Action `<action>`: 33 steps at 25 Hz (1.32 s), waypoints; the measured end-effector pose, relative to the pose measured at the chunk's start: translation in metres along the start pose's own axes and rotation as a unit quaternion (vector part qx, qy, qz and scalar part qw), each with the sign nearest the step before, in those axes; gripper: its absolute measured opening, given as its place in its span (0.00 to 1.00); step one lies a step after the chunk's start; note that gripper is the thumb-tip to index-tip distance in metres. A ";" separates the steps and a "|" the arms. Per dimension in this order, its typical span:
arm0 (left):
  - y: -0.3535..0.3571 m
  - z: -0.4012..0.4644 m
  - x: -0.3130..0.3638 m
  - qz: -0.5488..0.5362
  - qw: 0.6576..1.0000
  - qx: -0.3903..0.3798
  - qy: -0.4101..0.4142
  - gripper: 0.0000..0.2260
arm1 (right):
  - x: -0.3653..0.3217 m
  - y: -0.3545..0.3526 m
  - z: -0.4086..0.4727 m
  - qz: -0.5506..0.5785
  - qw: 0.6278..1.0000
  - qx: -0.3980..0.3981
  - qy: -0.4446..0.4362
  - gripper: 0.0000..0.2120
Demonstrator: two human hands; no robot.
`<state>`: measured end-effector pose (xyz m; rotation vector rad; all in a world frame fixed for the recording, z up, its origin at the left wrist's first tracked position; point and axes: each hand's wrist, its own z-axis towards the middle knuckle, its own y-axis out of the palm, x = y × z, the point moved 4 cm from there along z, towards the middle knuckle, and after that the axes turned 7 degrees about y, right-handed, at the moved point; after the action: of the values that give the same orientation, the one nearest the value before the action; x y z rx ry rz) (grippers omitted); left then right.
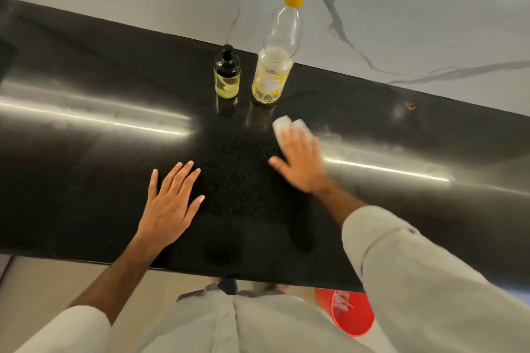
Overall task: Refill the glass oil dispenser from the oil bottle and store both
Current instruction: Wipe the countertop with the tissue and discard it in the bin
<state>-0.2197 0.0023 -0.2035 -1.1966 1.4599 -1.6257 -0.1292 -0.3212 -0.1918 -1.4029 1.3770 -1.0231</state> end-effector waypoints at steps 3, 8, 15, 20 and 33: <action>0.000 0.000 -0.002 0.008 1.000 0.001 0.000 0.30 | -0.054 0.026 -0.110 -0.003 0.978 -0.062 -0.197 0.42; 0.002 0.001 0.001 0.008 1.000 0.010 0.003 0.30 | 0.041 0.033 -0.146 -0.057 0.970 -0.108 -0.212 0.38; -0.003 0.003 0.009 0.032 0.999 0.017 -0.012 0.27 | 0.122 -0.009 -0.025 0.031 0.991 -0.017 0.131 0.42; -0.007 0.004 0.031 0.017 0.997 0.020 -0.069 0.28 | 0.038 0.033 -0.187 -0.003 0.968 -0.091 -0.233 0.42; 0.034 -0.011 0.256 0.032 0.997 -0.010 0.067 0.29 | 0.185 0.044 -0.185 0.058 0.995 -0.026 -0.077 0.43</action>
<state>-0.3313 -0.2302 -0.1836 -1.0582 1.5840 -1.6796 -0.3118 -0.5134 -0.1915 -1.3908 1.3627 -0.7927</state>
